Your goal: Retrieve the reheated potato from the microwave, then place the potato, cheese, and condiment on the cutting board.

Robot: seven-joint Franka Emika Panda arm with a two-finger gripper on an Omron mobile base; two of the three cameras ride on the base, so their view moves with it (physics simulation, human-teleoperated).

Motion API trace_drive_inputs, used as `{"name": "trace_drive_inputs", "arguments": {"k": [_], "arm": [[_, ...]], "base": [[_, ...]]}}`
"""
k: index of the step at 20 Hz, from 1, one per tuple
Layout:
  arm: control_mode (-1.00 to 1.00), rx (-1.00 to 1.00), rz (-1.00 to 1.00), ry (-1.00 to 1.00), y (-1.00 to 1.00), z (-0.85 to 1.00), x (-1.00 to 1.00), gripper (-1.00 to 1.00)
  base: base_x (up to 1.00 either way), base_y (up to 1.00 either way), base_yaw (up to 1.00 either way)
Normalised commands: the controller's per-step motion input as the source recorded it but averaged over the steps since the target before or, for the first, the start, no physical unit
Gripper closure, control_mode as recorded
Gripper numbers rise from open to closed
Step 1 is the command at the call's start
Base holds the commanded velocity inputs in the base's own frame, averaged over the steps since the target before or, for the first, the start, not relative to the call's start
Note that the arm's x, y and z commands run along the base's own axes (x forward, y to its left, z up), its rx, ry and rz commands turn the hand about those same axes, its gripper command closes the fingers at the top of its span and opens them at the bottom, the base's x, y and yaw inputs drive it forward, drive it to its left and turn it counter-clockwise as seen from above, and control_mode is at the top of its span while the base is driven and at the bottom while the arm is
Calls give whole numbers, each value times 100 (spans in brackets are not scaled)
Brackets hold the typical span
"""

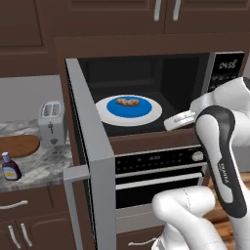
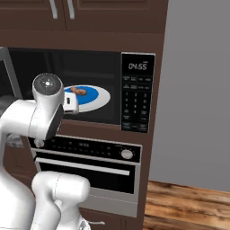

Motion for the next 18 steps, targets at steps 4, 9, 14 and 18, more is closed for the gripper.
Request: {"name": "trace_drive_inputs", "arguments": {"k": [4,9,14,18], "arm": [[-100,0,1,-5,2,4,39,-100],[-100,-2,0,-1,0,2,46,-100],[-100,0,2,-2,1,0,56,-100],[-100,0,8,-3,16,0,55,-100]], "base": [[0,0,0],[0,0,0],[0,0,0],[0,0,0]]}}
